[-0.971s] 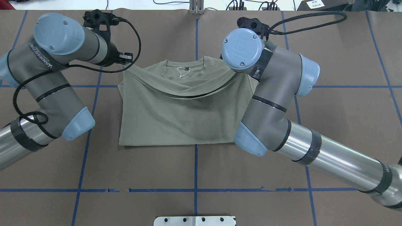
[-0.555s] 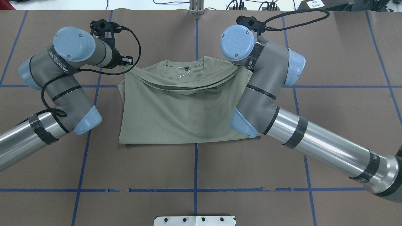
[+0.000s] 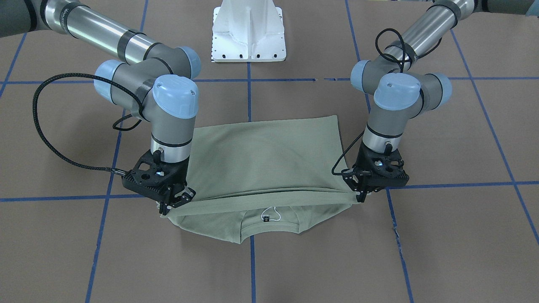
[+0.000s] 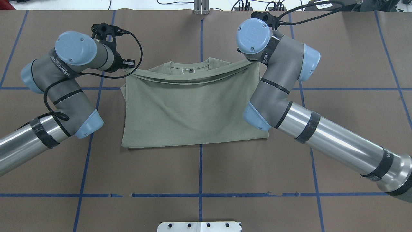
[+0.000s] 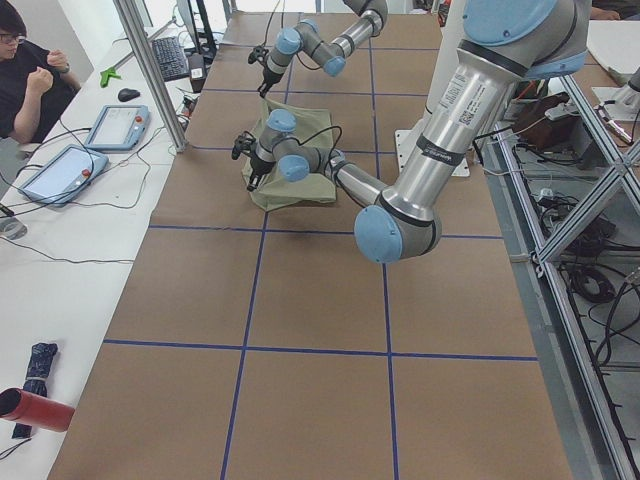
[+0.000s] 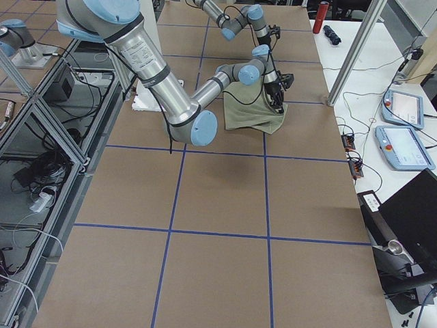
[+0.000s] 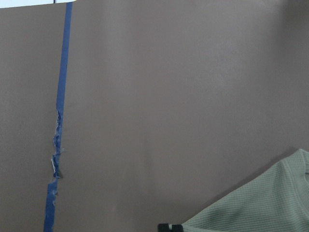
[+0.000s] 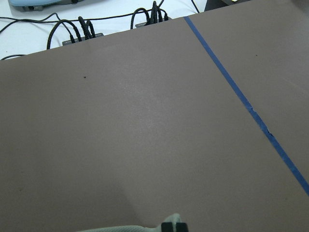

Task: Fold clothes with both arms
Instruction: 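Lay the hem down near the collar and open both grippers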

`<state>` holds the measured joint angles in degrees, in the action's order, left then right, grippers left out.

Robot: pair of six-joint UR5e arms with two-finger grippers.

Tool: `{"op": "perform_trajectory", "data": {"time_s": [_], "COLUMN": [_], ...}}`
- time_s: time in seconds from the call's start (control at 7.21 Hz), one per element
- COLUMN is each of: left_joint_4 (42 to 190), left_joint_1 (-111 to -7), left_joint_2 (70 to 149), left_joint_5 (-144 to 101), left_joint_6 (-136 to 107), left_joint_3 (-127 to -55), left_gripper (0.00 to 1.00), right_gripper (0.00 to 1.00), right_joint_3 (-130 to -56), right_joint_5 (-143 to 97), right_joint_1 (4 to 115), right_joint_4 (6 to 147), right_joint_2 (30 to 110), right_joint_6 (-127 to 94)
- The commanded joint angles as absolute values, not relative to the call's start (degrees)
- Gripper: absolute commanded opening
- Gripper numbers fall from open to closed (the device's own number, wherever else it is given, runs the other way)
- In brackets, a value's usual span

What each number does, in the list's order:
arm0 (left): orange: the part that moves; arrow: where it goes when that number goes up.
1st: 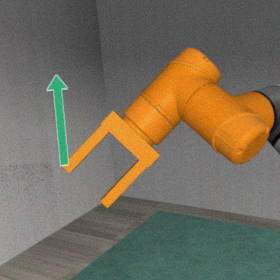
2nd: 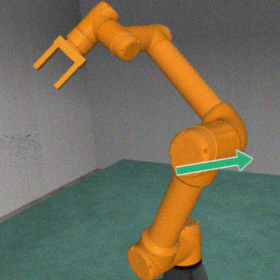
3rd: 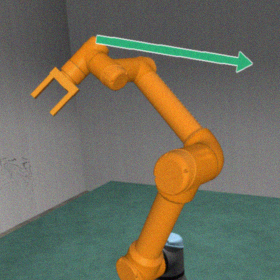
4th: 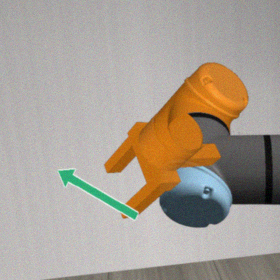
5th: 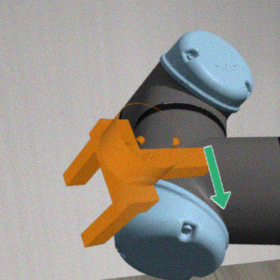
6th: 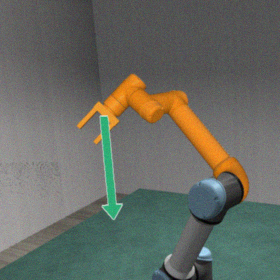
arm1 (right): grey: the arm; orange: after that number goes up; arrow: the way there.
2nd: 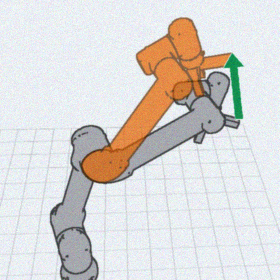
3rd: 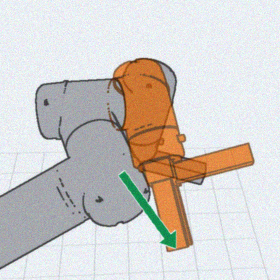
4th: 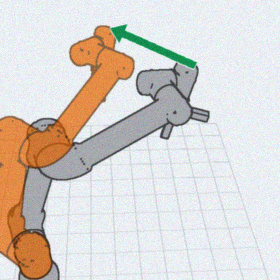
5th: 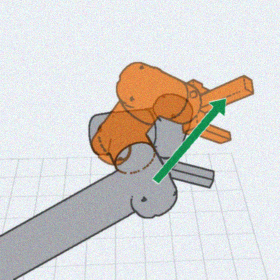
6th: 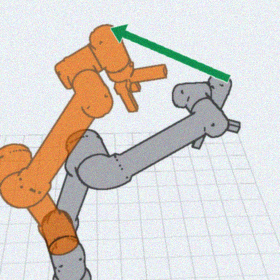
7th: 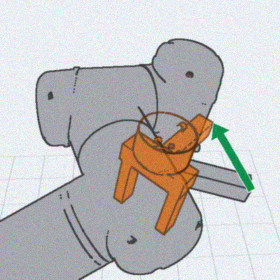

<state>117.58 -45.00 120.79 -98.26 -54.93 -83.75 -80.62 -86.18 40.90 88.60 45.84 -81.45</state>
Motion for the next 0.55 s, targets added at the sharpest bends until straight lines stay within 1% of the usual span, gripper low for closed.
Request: {"op": "perform_trajectory", "data": {"time_s": [0.0,0.14,0.28,0.42], "left_joint_4": [117.68,118.82,119.52,119.79], "left_joint_1": [-45.0,-45.0,-45.0,-44.65], "left_joint_2": [120.5,119.98,118.06,114.12], "left_joint_5": [-98.17,-98.26,-99.22,-101.4], "left_joint_6": [-53.89,-51.09,-49.32,-49.65], "left_joint_3": [-83.76,-84.63,-88.12,-93.98], "left_gripper": [0.99,1.0,1.0,1.0], "right_gripper": [0.99,1.0,1.0,1.0], "right_joint_3": [-79.63,-79.89,-81.11,-84.69], "right_joint_5": [-85.7,-86.48,-89.7,-93.04], "right_joint_1": [39.91,40.08,41.3,42.53], "right_joint_4": [87.64,85.19,84.91,84.64], "right_joint_2": [47.19,47.28,47.72,50.86], "right_joint_6": [-80.86,-79.03,-72.57,-68.33]}}
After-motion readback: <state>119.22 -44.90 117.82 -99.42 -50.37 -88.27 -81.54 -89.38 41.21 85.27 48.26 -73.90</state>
